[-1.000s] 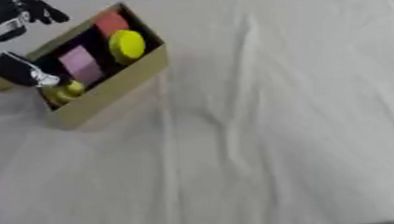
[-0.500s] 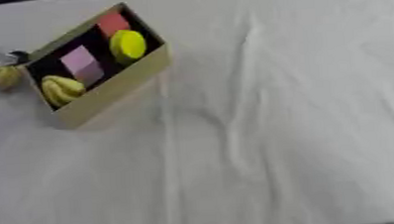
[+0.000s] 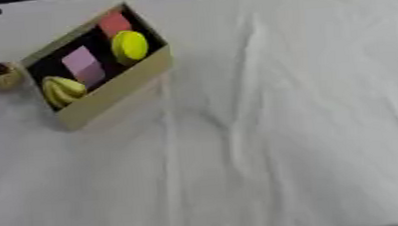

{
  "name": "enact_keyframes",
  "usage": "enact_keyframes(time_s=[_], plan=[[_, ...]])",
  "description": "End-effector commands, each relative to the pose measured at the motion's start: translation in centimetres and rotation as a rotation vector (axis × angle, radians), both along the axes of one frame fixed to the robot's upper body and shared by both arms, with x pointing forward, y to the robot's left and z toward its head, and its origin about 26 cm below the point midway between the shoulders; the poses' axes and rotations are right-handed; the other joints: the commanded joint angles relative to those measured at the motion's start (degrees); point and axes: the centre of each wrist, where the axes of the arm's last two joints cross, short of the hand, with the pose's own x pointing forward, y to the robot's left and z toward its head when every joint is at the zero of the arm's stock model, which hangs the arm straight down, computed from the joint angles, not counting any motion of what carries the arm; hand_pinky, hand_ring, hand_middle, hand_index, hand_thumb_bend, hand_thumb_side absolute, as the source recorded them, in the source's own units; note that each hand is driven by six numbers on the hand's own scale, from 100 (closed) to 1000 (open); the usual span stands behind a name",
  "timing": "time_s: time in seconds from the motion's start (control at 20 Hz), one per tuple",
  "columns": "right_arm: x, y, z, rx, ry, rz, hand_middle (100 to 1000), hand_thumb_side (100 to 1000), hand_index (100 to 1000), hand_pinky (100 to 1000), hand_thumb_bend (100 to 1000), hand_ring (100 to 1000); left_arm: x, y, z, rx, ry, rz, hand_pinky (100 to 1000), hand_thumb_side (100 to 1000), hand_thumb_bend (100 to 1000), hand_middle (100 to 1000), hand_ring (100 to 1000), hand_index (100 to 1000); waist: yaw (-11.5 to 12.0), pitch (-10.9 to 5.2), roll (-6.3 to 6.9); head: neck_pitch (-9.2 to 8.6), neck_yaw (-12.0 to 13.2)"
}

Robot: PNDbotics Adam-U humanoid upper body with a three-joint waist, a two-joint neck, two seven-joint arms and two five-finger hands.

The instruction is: Pick up objects on the table and place them in the box.

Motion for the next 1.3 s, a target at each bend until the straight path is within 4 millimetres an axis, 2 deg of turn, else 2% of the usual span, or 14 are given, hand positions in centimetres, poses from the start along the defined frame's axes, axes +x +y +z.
enact_keyframes(time_s=[0.05,0.35,0.7,1.3], plan=[[-0.5,-0.1,1.0,-0.012,-0.034,-0.006,718,561,813,866,100,792,0.2,0.6,0.9,-0.003,-0.012,0.014,804,142,571,768,810,863,-0.2,-1.03,-0.19,-0.65,0.4],[-0.5,-0.1,1.0,-0.010,-0.034,-0.004,717,561,812,867,100,792,1.5,1.5,-0.6,0.040,0.031,0.092,802,117,579,772,814,859,-0.7,-0.78,-0.27,-1.05,0.8],[-0.5,-0.1,1.0,-0.009,-0.034,-0.001,717,563,812,867,100,792,2.3,2.6,-1.9,0.069,0.053,0.159,803,100,549,775,817,858,-0.9,-0.37,-0.28,-1.28,1.0],[-0.5,0.0,0.9,-0.008,-0.030,0.000,717,562,812,867,100,792,2.8,3.4,-2.8,0.043,0.074,0.193,785,100,421,760,802,842,-0.9,-0.05,-0.48,-1.51,1.2]])
